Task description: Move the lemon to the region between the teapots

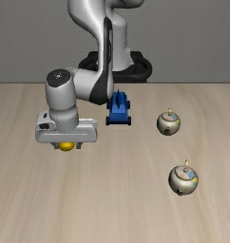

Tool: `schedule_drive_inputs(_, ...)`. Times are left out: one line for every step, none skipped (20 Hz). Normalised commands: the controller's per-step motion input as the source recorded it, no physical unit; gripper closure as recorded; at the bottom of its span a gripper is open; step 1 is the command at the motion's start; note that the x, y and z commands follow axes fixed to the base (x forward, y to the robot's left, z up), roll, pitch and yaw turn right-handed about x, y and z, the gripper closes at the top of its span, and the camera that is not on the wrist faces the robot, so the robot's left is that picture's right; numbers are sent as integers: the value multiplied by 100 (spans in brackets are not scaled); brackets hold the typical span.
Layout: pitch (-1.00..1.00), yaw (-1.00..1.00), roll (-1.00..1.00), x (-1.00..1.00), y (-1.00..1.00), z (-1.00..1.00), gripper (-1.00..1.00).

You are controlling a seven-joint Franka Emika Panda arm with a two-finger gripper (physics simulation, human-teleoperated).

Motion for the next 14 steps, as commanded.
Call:
schedule_drive_inputs(0, 0, 0, 0, 100, 0, 100)
schedule_drive_inputs(0, 0, 0, 0, 100, 0, 100)
schedule_drive_inputs(0, 0, 0, 0, 100, 0, 100)
schedule_drive_inputs(0, 0, 0, 0, 100, 0, 100)
schedule_drive_inputs(0, 0, 0, 0, 100, 0, 100)
schedule_drive_inputs(0, 0, 0, 0, 100, 0, 100)
schedule_drive_inputs(0, 0, 0, 0, 100, 0, 100)
schedule_drive_inputs(0, 0, 0, 0, 100, 0, 100)
schedule_drive_inputs(0, 0, 0, 0, 100, 0, 100)
schedule_drive_inputs(0, 0, 0, 0, 100, 0, 100)
schedule_drive_inputs(0, 0, 0, 0, 100, 0, 100)
schedule_drive_inputs(0, 0, 0, 0, 100, 0, 100)
schedule_drive_inputs(0, 0, 0, 0, 100, 0, 100)
schedule_drive_inputs(0, 0, 0, 0, 100, 0, 100)
